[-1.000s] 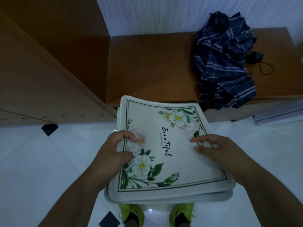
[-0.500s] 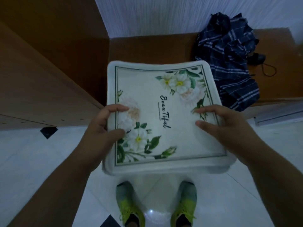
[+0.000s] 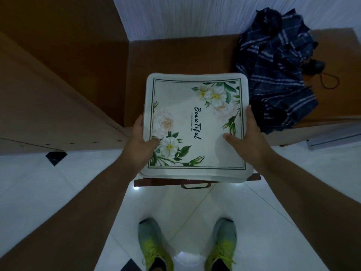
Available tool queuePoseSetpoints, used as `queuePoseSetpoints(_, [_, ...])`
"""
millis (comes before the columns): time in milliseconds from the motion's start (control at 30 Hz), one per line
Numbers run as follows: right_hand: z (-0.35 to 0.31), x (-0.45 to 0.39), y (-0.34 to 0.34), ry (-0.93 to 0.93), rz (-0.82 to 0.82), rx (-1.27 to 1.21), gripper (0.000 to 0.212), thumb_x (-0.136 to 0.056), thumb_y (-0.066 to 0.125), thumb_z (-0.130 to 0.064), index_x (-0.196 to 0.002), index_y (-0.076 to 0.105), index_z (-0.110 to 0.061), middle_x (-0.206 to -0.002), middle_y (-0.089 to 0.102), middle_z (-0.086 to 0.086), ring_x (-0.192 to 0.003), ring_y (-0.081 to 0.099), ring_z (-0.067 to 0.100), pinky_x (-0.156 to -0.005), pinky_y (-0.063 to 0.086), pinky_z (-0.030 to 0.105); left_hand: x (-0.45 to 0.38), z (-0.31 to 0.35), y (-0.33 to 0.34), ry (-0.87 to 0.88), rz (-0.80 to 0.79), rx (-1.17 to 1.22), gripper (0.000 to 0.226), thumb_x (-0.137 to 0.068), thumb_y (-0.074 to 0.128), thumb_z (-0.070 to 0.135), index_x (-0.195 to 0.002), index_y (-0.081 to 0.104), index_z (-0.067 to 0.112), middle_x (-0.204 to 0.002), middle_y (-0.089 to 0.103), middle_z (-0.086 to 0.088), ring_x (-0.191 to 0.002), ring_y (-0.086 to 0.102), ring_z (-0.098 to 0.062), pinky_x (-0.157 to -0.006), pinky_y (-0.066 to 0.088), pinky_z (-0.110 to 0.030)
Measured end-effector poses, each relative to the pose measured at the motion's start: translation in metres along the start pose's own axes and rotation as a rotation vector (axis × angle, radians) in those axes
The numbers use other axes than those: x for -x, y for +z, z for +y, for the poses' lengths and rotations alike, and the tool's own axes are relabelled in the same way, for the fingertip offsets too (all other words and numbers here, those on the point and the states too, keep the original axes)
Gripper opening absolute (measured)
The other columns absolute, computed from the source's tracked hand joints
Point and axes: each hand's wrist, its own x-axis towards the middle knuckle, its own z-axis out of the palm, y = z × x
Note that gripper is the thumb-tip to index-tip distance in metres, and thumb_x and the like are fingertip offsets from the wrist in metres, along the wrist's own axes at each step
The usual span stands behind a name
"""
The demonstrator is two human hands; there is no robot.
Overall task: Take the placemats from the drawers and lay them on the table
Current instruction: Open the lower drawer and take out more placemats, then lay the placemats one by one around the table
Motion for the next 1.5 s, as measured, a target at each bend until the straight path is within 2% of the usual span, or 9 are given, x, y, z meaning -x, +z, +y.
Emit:
queuePoseSetpoints(267, [0.013,0.008,0.006,-0.014,0.021,-0.127,0.076,-0.092,0.071,-0.023,-0.154,0.027,-0.029,-0.141,0.052,-0.009,-0.119,0.055,0.004,-0.11,0.044,0.038,0.005,-0.012,0.008,-0.019,0.057,0.177,0.067,-0.098,0.064,0.008,-0.15,0.039,0.042,-0.132,0.064,0.008,-0.111,0.068,-0.015,-0.084,0.063,-0.038])
queuePoseSetpoints(500, [0.026,0.008,0.006,-0.014,0.009,-0.047,0.07,-0.093,0.068,-0.03,-0.152,0.031,-0.036,-0.143,0.052,-0.008,-0.127,0.053,0.014,-0.11,0.044,0.041,0.003,-0.021,0.0,0.0,0.028,0.043,0.064,-0.103,0.058,0.015,-0.154,0.034,0.047,-0.141,0.059,0.016,-0.122,0.062,-0.009,-0.098,0.057,-0.039])
queuePoseSetpoints(667, [0.029,0.008,0.011,0.036,0.072,-0.083,0.068,-0.092,0.071,-0.021,-0.146,0.032,-0.014,-0.126,0.056,-0.001,-0.114,0.056,0.018,-0.09,0.044,0.028,0.003,-0.024,0.003,-0.041,0.044,0.006,0.056,-0.102,0.059,0.012,-0.147,0.038,0.037,-0.122,0.061,0.016,-0.114,0.064,-0.011,-0.072,0.058,-0.021])
queuePoseSetpoints(833, [0.02,0.012,0.004,-0.072,0.057,-0.171,0.096,-0.088,0.076,-0.017,-0.155,0.013,-0.042,-0.146,0.045,-0.013,-0.125,0.05,0.004,-0.105,0.041,0.028,-0.001,-0.014,-0.006,0.09,-0.029,-0.005,0.091,-0.096,0.068,0.009,-0.153,0.012,0.054,-0.143,0.056,0.005,-0.121,0.064,-0.018,-0.085,0.062,-0.042])
queuePoseSetpoints(900, [0.012,0.01,0.0,-0.054,-0.011,-0.181,0.086,-0.085,0.079,-0.023,-0.149,0.03,-0.054,-0.147,0.044,-0.02,-0.126,0.049,0.0,-0.106,0.041,0.023,-0.002,-0.004,-0.012,0.143,-0.101,-0.052,0.095,-0.095,0.067,0.005,-0.152,0.015,0.061,-0.15,0.049,0.009,-0.122,0.063,-0.018,-0.086,0.062,-0.044])
queuePoseSetpoints(1100, [0.002,0.007,-0.004,0.01,-0.093,-0.243,0.071,-0.08,0.084,-0.014,-0.136,0.055,-0.046,-0.133,0.056,-0.019,-0.112,0.058,-0.002,-0.085,0.052,0.012,-0.003,0.009,-0.011,0.07,-0.14,-0.038,0.05,-0.094,0.069,0.006,-0.128,0.066,0.043,-0.141,0.055,0.005,-0.121,0.062,-0.023,-0.084,0.063,-0.036])
queuePoseSetpoints(1200, [-0.002,0.015,-0.002,-0.001,-0.102,-0.192,0.069,-0.082,0.079,-0.006,-0.136,0.055,-0.043,-0.138,0.052,-0.015,-0.121,0.054,0.009,-0.102,0.05,0.028,0.003,0.014,-0.004,0.154,-0.075,-0.152,0.043,-0.094,0.072,0.016,-0.128,0.065,0.041,-0.132,0.054,0.02,-0.125,0.055,-0.013,-0.093,0.058,-0.025])
queuePoseSetpoints(1300, [-0.011,0.027,-0.007,-0.032,-0.029,-0.175,0.054,-0.084,0.079,-0.013,-0.128,0.061,-0.039,-0.124,0.055,-0.026,-0.113,0.056,-0.001,-0.104,0.05,0.033,0.016,0.023,-0.003,0.2,-0.077,-0.178,0.05,-0.097,0.068,0.015,-0.135,0.058,0.046,-0.127,0.048,0.035,-0.132,0.049,-0.009,-0.11,0.049,-0.041])
queuePoseSetpoints(1500, [-0.052,0.067,-0.051,-0.102,0.041,-0.126,0.056,-0.085,0.078,-0.016,-0.128,0.058,-0.047,-0.119,0.047,-0.043,-0.112,0.047,-0.02,-0.106,0.046,0.027,0.064,0.072,-0.007,0.233,-0.076,-0.197,0.066,-0.099,0.066,0.024,-0.142,0.037,0.065,-0.149,0.041,0.026,-0.14,0.046,-0.013,-0.11,0.048,-0.049])
